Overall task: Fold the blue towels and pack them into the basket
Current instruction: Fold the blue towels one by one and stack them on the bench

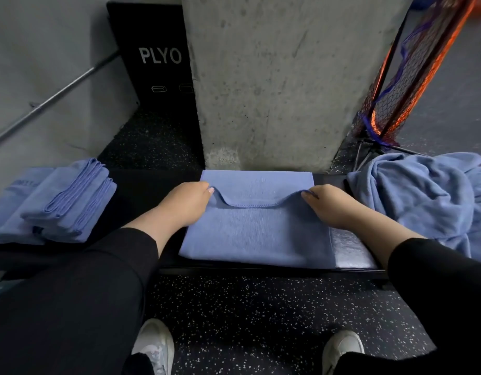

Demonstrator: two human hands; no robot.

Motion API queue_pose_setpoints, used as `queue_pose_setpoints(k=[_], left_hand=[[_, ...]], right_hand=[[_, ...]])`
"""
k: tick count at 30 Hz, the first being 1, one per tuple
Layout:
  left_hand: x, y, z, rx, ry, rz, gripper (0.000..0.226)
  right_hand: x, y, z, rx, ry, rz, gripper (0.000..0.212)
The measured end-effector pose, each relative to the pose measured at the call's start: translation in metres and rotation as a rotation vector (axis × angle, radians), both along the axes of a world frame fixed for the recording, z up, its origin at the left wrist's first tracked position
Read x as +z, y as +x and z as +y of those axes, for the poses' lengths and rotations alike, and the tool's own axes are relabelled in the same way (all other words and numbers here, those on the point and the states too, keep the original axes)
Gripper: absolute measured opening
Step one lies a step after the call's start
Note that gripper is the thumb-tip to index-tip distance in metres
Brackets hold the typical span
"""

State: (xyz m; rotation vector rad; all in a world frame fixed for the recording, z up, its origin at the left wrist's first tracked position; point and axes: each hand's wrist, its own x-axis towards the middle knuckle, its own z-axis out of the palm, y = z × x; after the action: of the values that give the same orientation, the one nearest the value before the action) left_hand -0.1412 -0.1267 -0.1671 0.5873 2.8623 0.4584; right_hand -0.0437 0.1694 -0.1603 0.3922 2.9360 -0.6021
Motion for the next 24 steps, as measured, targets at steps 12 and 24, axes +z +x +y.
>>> queue_pose_setpoints(k=[12, 24], left_hand=[[0.013, 0.048, -0.045, -0.081, 0.120, -0.174, 0.040], [0.015, -0.015, 0.014, 0.241, 0.623, 0.054, 0.044]], right_hand=[[0.015, 0.040, -0.001, 0.193, -0.080, -0.166, 0.043], [0.013, -0.024, 0.003, -0.287, -0.362, 0.353, 0.041]])
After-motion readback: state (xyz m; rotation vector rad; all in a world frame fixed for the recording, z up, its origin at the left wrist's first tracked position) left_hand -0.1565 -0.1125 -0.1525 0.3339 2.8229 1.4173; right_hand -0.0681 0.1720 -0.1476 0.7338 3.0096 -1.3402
